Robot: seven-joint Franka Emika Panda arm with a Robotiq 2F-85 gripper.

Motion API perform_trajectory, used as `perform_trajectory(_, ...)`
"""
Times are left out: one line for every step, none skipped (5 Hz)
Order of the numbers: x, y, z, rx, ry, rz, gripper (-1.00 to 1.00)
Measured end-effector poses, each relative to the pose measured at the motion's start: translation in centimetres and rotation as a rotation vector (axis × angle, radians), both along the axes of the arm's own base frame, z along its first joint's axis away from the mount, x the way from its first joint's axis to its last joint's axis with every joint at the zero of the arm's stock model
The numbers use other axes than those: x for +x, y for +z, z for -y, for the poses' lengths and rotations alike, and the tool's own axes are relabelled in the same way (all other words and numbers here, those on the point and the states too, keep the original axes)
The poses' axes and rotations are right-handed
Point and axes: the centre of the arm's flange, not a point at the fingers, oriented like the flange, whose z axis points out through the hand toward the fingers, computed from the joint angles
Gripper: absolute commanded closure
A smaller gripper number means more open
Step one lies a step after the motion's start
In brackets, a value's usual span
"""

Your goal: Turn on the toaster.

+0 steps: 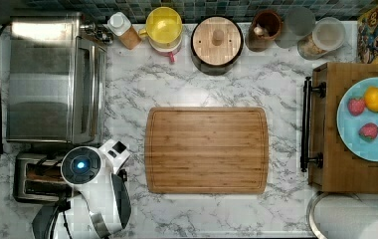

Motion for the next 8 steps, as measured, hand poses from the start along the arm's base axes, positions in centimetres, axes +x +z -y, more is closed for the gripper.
perform_trajectory(0.2, -0.4, 0.0, 0.002, -0.004, 0.002, 1.00)
perform_trajectory(0.3, -1.7, -0.1, -0.001, -0.003, -0.005, 1.00)
perform_trajectory(0.7, -3.8, 0.0, 0.000, -0.016, -0.013, 1.00)
perform_trajectory(1.0, -3.9, 0.2, 0.010, -0.037, -0.013, 1.00)
perform_trajectory(0.5, -3.9, 1.1, 0.056, -0.121, -0.020, 1.00)
perform_trajectory(0.0, -4.1, 2.3, 0.084, -0.139, 0.005, 1.00)
perform_trajectory(-0.3, -4.0, 1.9, 0.087, -0.114, 0.033, 1.00)
perform_trajectory(-0.4, -3.9, 1.7, 0.092, -0.115, 0.034, 1.00)
